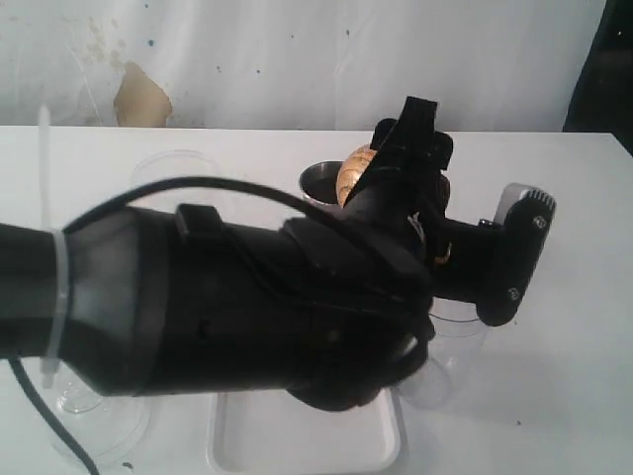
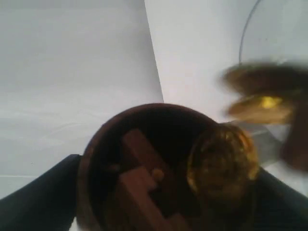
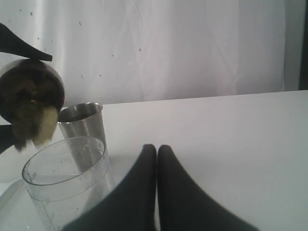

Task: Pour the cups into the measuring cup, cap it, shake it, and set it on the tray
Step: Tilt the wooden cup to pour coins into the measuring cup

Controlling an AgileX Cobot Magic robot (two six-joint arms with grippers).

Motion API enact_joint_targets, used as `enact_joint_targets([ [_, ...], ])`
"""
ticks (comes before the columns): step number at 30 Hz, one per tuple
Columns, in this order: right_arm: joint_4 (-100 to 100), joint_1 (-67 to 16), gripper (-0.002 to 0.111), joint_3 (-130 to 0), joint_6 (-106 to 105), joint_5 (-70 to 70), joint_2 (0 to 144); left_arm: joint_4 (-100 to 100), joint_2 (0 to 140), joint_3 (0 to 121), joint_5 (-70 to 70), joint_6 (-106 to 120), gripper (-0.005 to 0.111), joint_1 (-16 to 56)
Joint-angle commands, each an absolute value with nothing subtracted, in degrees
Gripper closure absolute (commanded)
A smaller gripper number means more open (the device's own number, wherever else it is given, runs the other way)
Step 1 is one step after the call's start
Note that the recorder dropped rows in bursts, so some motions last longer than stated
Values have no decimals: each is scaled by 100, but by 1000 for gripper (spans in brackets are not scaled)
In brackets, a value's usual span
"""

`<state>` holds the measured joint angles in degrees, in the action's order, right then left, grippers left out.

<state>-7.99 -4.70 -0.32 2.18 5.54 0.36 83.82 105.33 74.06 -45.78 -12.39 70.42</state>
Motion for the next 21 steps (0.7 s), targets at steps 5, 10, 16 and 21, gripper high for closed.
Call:
enact_joint_targets([
  [5, -792, -508, 108, 0, 221, 509, 0, 9118, 11076, 7457, -5377, -1177, 107, 7227],
  [10, -792, -508, 108, 0, 221, 509, 0, 9485, 11142, 7457, -5433, -1468, 107, 7315],
  [16, -792, -508, 108, 0, 221, 509, 0, 9754, 11142, 7457, -5671, -1468, 107, 7338],
  [21, -792, -508, 108, 0, 221, 509, 0, 9878, 11142, 7457, -5892, -1458, 107, 7376],
])
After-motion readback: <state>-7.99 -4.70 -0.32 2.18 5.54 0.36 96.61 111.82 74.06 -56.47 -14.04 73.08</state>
